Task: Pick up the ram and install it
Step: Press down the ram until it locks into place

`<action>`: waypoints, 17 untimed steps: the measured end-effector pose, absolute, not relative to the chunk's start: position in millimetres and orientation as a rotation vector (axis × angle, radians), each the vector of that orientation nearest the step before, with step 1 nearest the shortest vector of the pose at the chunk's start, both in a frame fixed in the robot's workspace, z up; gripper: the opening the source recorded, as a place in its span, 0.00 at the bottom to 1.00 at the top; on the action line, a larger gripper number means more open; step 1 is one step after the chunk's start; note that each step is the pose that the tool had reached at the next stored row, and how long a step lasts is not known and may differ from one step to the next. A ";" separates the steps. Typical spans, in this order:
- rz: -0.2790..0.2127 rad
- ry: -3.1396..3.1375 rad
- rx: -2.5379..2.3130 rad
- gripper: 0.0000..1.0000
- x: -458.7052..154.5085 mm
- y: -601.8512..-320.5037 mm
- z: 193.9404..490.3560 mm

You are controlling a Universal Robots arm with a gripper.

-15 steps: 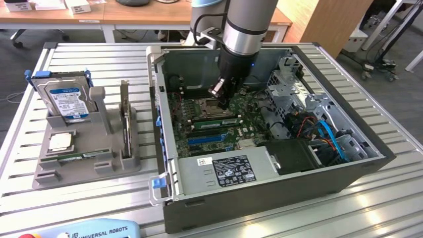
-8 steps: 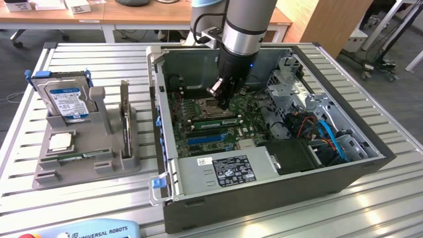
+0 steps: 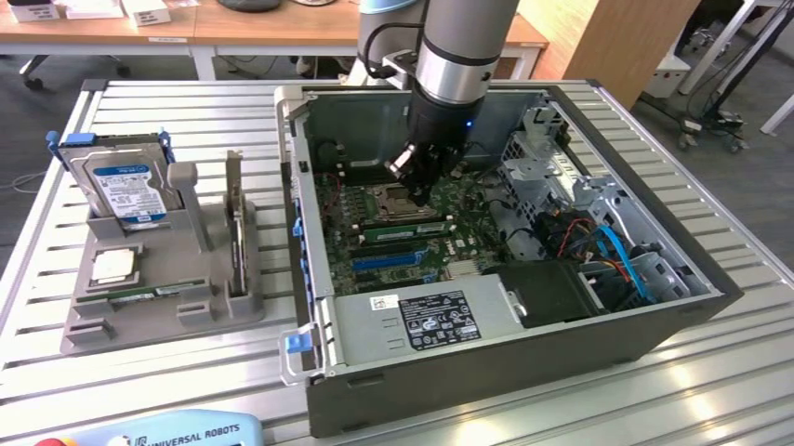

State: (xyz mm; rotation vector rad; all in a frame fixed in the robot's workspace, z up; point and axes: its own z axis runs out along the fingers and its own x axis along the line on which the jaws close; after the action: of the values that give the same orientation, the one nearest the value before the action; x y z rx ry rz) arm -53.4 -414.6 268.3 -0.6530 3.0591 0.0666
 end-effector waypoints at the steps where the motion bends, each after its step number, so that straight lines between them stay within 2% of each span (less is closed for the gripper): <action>1: 0.066 3.063 -0.631 0.10 -53.4 -414.6 268.2; 17: 0.063 3.113 -0.243 0.10 -53.8 -414.5 266.2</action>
State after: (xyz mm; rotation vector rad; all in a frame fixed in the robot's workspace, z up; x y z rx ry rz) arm -53.8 -414.5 266.2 -0.2425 3.1131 0.0634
